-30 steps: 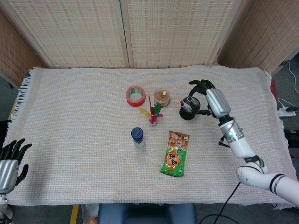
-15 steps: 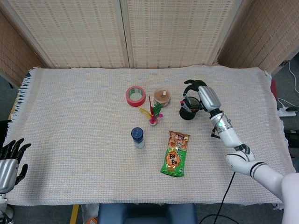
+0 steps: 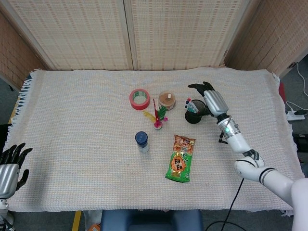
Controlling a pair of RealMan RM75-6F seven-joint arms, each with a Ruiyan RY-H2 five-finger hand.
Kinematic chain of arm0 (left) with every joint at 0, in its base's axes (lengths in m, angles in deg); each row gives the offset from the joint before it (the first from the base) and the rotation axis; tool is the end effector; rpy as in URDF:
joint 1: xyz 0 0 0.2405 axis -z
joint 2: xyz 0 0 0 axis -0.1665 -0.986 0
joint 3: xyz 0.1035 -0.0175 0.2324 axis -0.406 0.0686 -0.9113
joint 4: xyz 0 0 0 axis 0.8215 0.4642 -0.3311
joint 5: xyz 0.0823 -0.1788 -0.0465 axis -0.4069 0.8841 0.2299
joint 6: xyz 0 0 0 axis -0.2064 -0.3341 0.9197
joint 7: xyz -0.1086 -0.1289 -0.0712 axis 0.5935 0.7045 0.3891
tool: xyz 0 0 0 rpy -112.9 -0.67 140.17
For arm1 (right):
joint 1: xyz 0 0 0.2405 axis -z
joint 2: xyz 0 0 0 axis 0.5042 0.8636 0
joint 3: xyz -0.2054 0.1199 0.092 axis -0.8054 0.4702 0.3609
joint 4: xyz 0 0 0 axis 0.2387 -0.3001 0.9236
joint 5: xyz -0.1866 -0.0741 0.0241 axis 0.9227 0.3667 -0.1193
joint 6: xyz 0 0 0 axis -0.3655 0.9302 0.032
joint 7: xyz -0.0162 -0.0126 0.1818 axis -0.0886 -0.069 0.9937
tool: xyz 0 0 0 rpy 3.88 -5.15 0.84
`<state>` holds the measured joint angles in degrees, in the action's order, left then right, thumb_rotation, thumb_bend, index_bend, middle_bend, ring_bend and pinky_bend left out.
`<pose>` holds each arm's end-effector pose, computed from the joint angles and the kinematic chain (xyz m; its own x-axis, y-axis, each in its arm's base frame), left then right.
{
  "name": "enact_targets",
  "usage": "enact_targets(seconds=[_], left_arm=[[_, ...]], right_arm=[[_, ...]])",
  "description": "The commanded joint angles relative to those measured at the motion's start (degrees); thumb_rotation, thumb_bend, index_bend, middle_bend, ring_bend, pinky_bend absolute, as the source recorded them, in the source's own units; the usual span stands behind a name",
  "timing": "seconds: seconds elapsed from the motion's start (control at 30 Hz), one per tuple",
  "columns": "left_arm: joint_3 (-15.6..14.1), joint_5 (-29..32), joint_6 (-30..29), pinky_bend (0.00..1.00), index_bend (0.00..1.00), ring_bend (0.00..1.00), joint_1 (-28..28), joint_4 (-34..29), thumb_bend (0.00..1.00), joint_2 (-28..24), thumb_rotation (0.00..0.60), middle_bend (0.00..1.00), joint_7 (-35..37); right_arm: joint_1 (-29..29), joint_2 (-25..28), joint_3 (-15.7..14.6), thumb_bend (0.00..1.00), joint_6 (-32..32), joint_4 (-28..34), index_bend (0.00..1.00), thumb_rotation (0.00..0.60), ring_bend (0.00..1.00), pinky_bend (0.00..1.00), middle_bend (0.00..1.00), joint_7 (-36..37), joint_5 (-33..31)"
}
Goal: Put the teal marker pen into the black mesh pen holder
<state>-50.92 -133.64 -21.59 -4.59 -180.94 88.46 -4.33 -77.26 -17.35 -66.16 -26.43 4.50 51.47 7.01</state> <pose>-0.3199 0.2189 0.1650 0.5038 0.0380 0.8630 0.8620 0.0429 -0.5051 -0.1730 -0.4794 0.0694 0.0516 -0.1747 0.9833 -0.9606 -0.2780 0.0010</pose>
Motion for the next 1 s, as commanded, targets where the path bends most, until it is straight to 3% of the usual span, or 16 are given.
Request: enact_targets(seconds=[0.03, 0.2, 0.33, 0.47, 0.57, 0.67, 0.8, 1.0], left_arm=[[-0.03, -0.07, 0.03, 0.10, 0.19, 0.00, 0.04, 0.05, 0.42, 0.06, 0.600, 0.05, -0.02], [-0.12, -0.27, 0.14, 0.10, 0.19, 0.00, 0.14, 0.06, 0.42, 0.17, 0.600, 0.05, 0.03], [-0.28, -0.72, 0.10, 0.10, 0.19, 0.00, 0.18, 0.02, 0.42, 0.20, 0.600, 0.05, 0.26], [-0.44, -1.07, 0.13, 0.10, 0.19, 0.00, 0.22, -0.04, 0.42, 0.12, 0.600, 0.05, 0.69], [-0.44, -1.22, -0.02, 0.10, 0.19, 0.00, 0.19, -0.05, 0.42, 0.05, 0.600, 0.05, 1.00], [-0.43, -1.24, -0.15, 0.10, 0.19, 0.00, 0.14, -0.06, 0.42, 0.00, 0.600, 0.05, 1.01], [-0.45, -1.16, -0.07, 0.10, 0.19, 0.00, 0.17, -0.01, 0.42, 0.06, 0.600, 0.05, 0.75], [-0.50, -0.89, 0.47, 0.10, 0.19, 0.00, 0.36, 0.14, 0.42, 0.27, 0.600, 0.05, 0.42]], right_arm=[[1.15, 1.93, -0.02, 0.05, 2.77, 3.29, 0.19, 0.600, 0.15, 0.00, 0.17, -0.57, 0.83], [6.82, 7.67, -1.52, 0.08, 17.19, 15.90, 0.26, 0.600, 0.22, 0.05, 0.17, -7.99, 6.96], [14.91, 13.09, -6.77, 0.10, 28.69, 27.56, 0.33, 0.600, 0.27, 0.11, 0.18, -23.26, 13.02], [23.11, 14.99, -12.61, 0.10, 35.71, 32.48, 0.35, 0.600, 0.27, 0.12, 0.19, -32.04, 15.27], [28.06, 14.34, -15.87, 0.10, 38.47, 29.92, 0.36, 0.600, 0.27, 0.12, 0.19, -33.83, 14.99], [31.16, 12.41, -16.94, 0.10, 40.11, 26.12, 0.36, 0.600, 0.27, 0.12, 0.19, -32.11, 13.79], [34.39, 8.83, -17.06, 0.11, 41.08, 19.58, 0.36, 0.600, 0.27, 0.12, 0.19, -25.32, 11.52], [36.01, 6.06, -16.22, 0.12, 41.43, 12.75, 0.36, 0.600, 0.27, 0.12, 0.19, -21.74, 11.04]])
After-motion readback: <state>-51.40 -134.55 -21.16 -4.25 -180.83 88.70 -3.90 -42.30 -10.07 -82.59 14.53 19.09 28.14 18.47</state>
